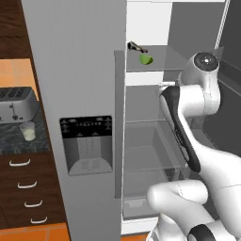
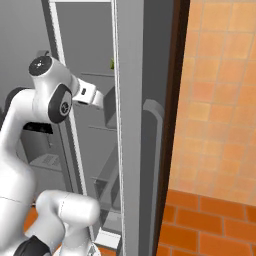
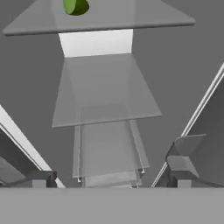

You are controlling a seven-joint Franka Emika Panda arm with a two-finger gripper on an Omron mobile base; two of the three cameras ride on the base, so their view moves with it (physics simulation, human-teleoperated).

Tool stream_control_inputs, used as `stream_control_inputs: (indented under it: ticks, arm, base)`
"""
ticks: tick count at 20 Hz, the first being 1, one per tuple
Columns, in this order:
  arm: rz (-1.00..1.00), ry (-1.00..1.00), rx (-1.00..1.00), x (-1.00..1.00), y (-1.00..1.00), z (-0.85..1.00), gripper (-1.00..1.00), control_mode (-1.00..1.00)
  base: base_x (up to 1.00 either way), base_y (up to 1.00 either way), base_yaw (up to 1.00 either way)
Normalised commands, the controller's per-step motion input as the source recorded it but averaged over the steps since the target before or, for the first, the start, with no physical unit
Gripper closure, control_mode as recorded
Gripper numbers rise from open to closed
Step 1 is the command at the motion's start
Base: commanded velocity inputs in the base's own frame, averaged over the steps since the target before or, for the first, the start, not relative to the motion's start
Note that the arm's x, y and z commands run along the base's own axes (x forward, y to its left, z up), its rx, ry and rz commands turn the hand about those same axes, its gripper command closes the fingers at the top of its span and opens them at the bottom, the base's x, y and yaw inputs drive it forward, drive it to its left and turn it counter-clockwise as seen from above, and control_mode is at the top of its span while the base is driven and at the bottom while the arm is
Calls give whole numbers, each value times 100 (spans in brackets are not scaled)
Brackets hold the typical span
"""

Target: Grab a lemon wedge from the fridge and one ice cube from the ice bowl, and put them in the glass of lemonade.

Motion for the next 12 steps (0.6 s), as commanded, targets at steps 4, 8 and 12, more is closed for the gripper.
stream_control_inputs:
  ticks: [4, 8, 12]
  arm:
    - [34, -54, -12, 0, -5, 99, -100, -100]
    - [29, -37, -2, 24, -7, 93, -100, -100]
    - [7, 1, -2, 68, 0, 23, -100, -100]
  base:
    - [0, 0, 0]
    - [0, 0, 0]
    - [0, 0, 0]
